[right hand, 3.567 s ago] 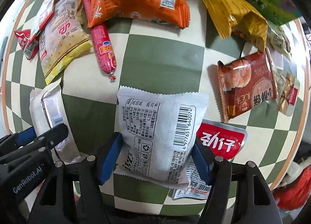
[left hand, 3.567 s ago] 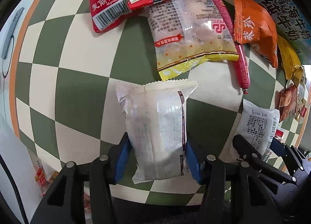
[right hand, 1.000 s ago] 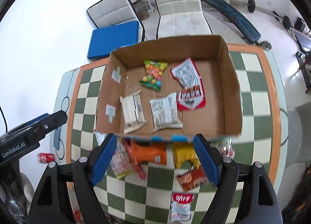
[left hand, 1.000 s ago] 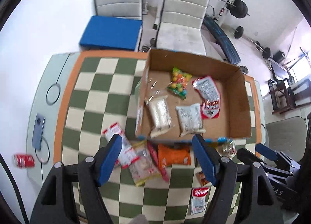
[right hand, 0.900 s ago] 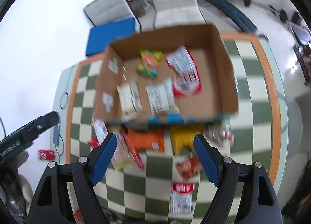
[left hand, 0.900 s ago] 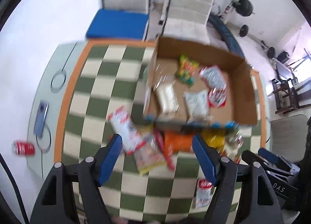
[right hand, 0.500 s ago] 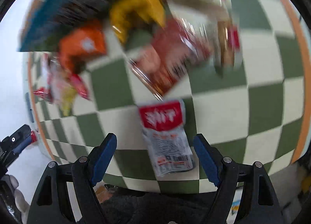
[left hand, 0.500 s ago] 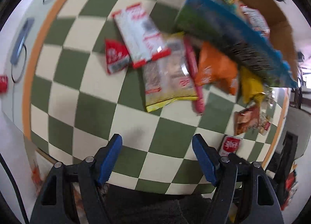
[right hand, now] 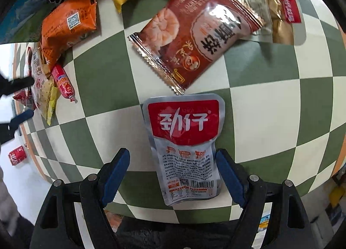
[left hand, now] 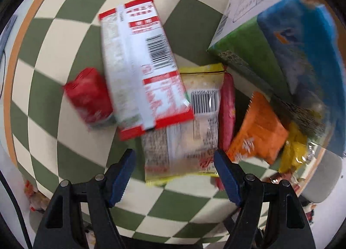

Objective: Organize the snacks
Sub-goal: 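Grasp a yellow bread packet with the left tool while the right tool grasps a red-labelled pouch, then lift the yellow packet and red-labelled pouch and carry both over the box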

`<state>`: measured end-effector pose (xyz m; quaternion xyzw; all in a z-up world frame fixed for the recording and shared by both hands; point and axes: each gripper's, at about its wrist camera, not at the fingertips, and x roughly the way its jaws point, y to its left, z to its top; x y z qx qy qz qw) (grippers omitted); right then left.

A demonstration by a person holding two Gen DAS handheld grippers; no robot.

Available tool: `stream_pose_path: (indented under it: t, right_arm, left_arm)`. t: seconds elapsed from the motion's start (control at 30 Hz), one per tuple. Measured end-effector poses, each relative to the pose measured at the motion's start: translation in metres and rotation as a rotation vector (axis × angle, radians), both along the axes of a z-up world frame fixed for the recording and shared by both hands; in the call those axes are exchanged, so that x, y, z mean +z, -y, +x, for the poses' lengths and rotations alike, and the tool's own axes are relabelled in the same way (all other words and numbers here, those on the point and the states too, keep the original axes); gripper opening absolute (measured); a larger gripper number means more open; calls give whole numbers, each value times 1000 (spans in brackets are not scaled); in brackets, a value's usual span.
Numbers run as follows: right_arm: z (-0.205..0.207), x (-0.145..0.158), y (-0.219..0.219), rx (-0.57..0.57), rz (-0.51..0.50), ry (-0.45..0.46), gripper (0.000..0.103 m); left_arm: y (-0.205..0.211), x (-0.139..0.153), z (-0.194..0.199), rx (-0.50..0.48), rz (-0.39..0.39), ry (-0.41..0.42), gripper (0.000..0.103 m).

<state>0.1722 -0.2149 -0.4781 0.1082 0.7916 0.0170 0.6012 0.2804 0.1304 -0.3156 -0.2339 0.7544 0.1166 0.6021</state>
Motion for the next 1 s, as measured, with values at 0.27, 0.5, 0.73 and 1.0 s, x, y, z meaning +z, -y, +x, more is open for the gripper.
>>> stream_pose_path:
  t: [0.27, 0.5, 0.73, 1.0]
  right_arm:
    - [3, -3, -15, 16, -26, -7, 85]
    - [-1, -6, -47, 61, -131, 25, 73]
    - [-17, 3, -59, 97, -177, 106, 49]
    - [-22, 15, -57, 73, -124, 140, 34]
  left_arm:
    - [11, -8, 18, -35, 63, 18, 71]
    - [33, 3, -5, -175, 111, 58, 51]
    - [75, 7, -69, -294, 119, 57, 49]
    - [106, 25, -102, -315, 106, 99, 48]
